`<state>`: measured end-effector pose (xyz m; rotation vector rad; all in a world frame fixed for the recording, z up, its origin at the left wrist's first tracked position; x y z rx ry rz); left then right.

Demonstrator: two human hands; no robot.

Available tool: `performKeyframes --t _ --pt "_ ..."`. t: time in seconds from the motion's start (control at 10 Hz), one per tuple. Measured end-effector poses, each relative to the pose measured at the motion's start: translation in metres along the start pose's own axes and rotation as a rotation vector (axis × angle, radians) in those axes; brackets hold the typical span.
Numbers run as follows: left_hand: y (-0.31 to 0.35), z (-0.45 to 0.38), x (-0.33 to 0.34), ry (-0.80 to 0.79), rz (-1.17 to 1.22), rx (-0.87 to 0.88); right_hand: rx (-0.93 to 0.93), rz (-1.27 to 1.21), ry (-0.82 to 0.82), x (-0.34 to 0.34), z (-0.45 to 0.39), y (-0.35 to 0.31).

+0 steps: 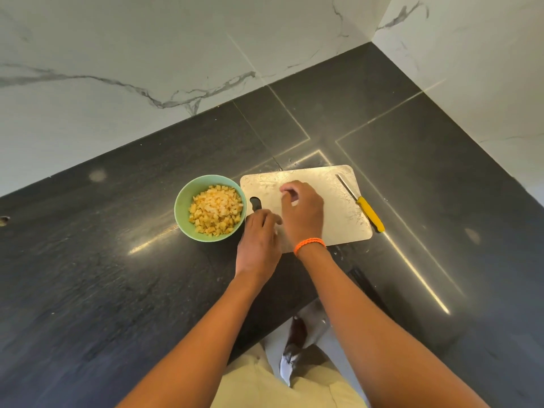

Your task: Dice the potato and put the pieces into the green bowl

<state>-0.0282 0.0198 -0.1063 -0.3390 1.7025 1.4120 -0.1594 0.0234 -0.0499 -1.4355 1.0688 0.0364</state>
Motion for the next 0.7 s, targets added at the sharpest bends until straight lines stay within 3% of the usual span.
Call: performKeyframes --t 0.2,0.3,0.5,0.7 --pt "0.005 -0.008 0.004 -0.059 -0.072 -0.096 0.16 0.502 0.111 -0.087 0.0 0.099" --pt "0.006 -0.011 0.009 -0.063 -0.091 -0.105 0.167 0.663 0.029 -0.102 0.001 0.121" --pt "0.015 -0.012 0.019 -0.072 -0.172 -0.046 0.162 0.461 -0.117 -0.073 0.002 0.11" --pt "0.018 -0.015 0.016 -0.065 -0.175 -0.044 0.112 0.484 -0.086 -0.062 0.003 0.099"
Point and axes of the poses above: each hand's wrist, its own z-axis away from the middle knuckle, its own x-axis out of the palm, y = z × x, the point moved 8 cm from there along -z, towards the middle knuckle, and after that the axes turned 8 degrees about -x, right-handed, at the moved point
